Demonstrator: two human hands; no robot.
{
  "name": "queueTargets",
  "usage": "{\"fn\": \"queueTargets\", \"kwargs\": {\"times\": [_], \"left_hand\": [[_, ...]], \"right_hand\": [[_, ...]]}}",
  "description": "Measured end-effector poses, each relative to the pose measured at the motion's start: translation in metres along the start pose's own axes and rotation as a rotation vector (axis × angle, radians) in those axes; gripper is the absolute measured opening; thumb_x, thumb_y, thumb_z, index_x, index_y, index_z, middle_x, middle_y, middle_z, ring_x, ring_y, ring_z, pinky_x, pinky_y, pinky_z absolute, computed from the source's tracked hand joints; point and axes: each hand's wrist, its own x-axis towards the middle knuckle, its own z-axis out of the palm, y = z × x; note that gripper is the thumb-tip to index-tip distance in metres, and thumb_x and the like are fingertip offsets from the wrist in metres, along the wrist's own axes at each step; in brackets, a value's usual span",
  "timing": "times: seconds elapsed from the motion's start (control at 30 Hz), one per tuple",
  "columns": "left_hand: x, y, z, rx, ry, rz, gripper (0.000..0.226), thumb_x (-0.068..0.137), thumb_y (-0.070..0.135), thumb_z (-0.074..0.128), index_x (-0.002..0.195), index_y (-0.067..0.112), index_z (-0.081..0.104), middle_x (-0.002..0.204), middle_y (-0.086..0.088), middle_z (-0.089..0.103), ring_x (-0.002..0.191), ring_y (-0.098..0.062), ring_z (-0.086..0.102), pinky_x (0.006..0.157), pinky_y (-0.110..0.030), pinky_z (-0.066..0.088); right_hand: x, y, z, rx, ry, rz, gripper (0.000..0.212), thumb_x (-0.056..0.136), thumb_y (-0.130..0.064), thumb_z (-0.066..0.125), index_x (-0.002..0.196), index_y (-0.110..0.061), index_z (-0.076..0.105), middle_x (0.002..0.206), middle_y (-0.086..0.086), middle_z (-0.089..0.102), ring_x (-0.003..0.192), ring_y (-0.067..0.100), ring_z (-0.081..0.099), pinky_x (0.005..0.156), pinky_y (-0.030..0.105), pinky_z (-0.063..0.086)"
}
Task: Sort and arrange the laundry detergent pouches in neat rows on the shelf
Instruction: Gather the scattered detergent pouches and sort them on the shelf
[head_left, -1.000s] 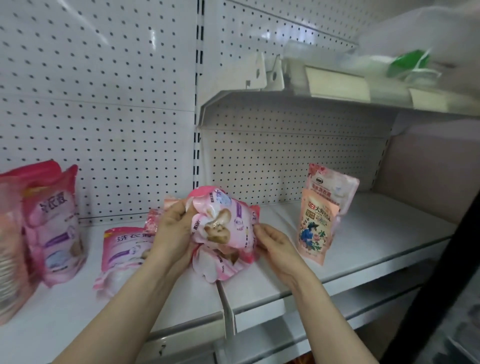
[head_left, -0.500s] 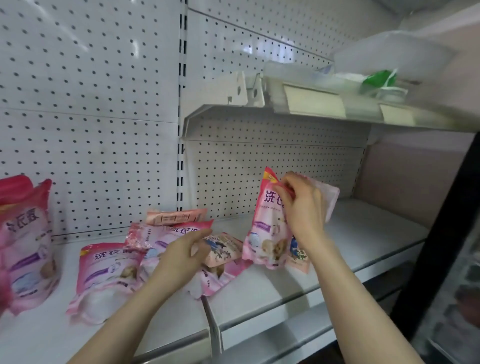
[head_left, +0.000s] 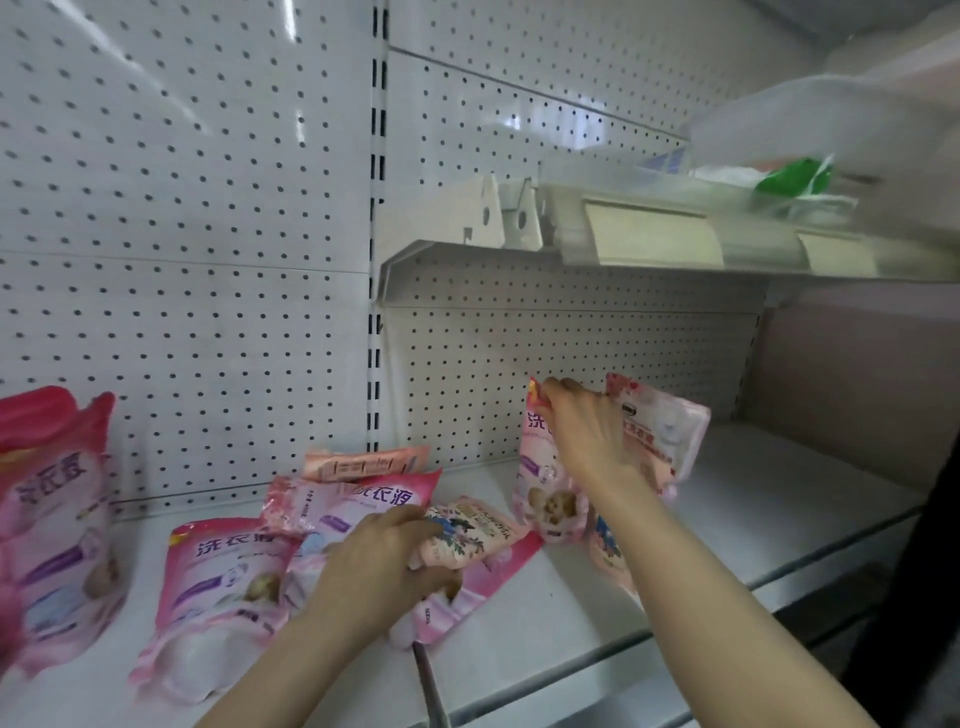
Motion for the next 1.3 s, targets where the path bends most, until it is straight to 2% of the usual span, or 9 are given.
{"fn": "queueTargets", "kwargs": {"times": [0.17,0.3,0.47,0.67,0.8,0.87,1.0,1.17,1.3], "left_hand": [[-0.002,-0.005,-0.005,-0.017,0.191,0.065,0.018,0.080,0.033,0.060,0.072,0.030,0.076,0.084,0.015,0.073,0.069,-0.006,0.068,0.054,-0.015,0.046],[-0.004,-0.010,-0.013,-0.173,0.082,0.043,0.015,0.077,0.035,0.076,0.091,0.030,0.077,0.100,0.015,0.072,0.087,-0.005,0.066,0.074,-0.025,0.054],[-0.009,-0.012,-0.009,-0.188,0.121,0.025,0.016,0.077,0.026,0.078,0.093,0.025,0.078,0.101,0.009,0.073,0.087,-0.009,0.066,0.078,-0.028,0.053],[-0.019,-0.013,-0.012,-0.475,0.369,-0.101,0.008,0.077,0.017,0.079,0.079,0.024,0.077,0.083,0.016,0.073,0.078,0.001,0.067,0.076,-0.025,0.053],[-0.026,-0.010,-0.022,-0.530,0.448,-0.087,0.011,0.078,0.012,0.077,0.083,0.020,0.078,0.089,0.011,0.074,0.086,0.001,0.067,0.081,-0.015,0.050],[-0.030,-0.008,-0.024,-0.559,0.426,-0.060,0.013,0.079,0.013,0.076,0.089,0.020,0.079,0.094,0.011,0.074,0.091,0.002,0.067,0.086,-0.017,0.050],[-0.034,-0.004,-0.011,-0.621,0.207,-0.116,0.050,0.081,0.024,0.076,0.128,0.030,0.060,0.119,0.017,0.065,0.105,0.004,0.062,0.091,-0.019,0.050],[-0.030,0.001,0.010,-0.030,-0.002,0.089,0.059,0.071,0.065,0.054,0.111,0.026,0.070,0.117,0.007,0.068,0.112,-0.015,0.061,0.092,-0.025,0.045],[-0.029,0.017,0.006,0.107,-0.017,0.149,0.038,0.070,0.058,0.063,0.096,0.030,0.066,0.103,0.010,0.069,0.102,-0.018,0.061,0.076,-0.024,0.036]], "right_hand": [[-0.013,-0.019,-0.007,0.041,0.168,-0.038,0.031,0.075,-0.015,0.079,0.105,-0.015,0.071,0.099,0.004,0.071,0.097,0.026,0.062,0.076,0.034,0.050],[-0.043,-0.034,-0.004,0.144,0.175,-0.082,0.058,0.058,0.008,0.076,0.111,-0.015,0.071,0.117,0.005,0.067,0.116,0.029,0.055,0.093,0.039,0.040],[-0.072,-0.044,-0.001,0.252,0.272,-0.124,0.040,0.071,0.006,0.064,0.106,-0.009,0.074,0.112,0.006,0.070,0.113,0.027,0.055,0.092,0.041,0.048],[-0.100,-0.059,0.002,0.551,-0.398,0.247,0.031,0.101,-0.033,0.045,0.108,-0.014,0.069,0.103,0.006,0.070,0.101,0.029,0.063,0.093,0.043,0.049],[-0.096,-0.053,-0.015,1.236,-0.789,0.744,0.038,0.100,-0.025,0.055,0.120,0.006,0.062,0.102,0.007,0.064,0.087,0.022,0.067,0.077,0.034,0.056],[-0.096,-0.046,-0.024,1.416,-0.667,0.825,0.019,0.092,-0.007,0.065,0.109,0.001,0.068,0.090,0.009,0.070,0.060,0.013,0.066,0.050,0.020,0.053],[-0.086,-0.023,-0.053,1.331,-0.282,0.707,0.024,0.087,0.000,0.068,0.085,-0.023,0.074,0.106,0.003,0.071,0.082,0.017,0.073,0.066,0.037,0.062],[-0.078,-0.007,-0.086,0.903,-0.034,0.379,0.019,0.089,-0.006,0.068,0.094,-0.023,0.074,0.095,-0.017,0.070,0.079,-0.018,0.060,0.068,-0.004,0.039],[-0.083,0.004,-0.077,0.563,0.028,0.235,0.019,0.088,-0.007,0.069,0.098,-0.022,0.075,0.104,-0.003,0.073,0.095,0.015,0.067,0.083,0.030,0.053]]}}
